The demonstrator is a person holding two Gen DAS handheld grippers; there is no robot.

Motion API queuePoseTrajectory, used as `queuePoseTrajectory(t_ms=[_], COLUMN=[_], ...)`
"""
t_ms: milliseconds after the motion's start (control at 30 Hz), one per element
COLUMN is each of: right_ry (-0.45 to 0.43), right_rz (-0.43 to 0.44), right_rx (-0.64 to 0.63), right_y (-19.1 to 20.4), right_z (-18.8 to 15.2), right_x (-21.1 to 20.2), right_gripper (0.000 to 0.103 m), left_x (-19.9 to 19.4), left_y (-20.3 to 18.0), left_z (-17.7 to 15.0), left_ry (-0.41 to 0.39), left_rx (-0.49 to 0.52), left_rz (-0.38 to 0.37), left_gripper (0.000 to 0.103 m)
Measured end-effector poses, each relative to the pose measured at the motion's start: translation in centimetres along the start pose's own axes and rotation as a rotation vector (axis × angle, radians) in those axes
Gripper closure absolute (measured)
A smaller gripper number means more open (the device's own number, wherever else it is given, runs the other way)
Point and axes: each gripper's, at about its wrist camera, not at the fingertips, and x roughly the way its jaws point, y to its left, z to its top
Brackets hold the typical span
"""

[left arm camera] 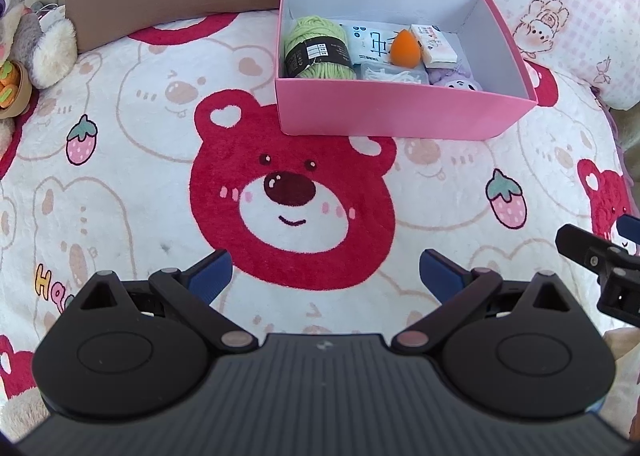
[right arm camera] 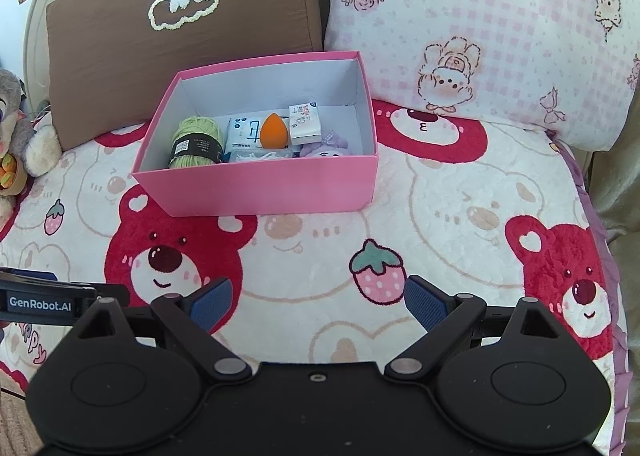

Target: Organize objects

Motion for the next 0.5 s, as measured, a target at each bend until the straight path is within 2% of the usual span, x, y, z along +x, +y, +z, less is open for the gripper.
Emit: queuePoseTrajectory(t_ms=[500], right_ry=[0.002], right_rz=[0.002], right_rx=[0.001], right_y=[-0.10], right_z=[0.00], right_x=[-0.05], right_gripper=[0.008], left_x=[0.19], left_y=[-0.24], left_z=[-0.05], left_ry=[-0.005], left_rx=[0.021], left_rz=[0.011], left_gripper=[0.001])
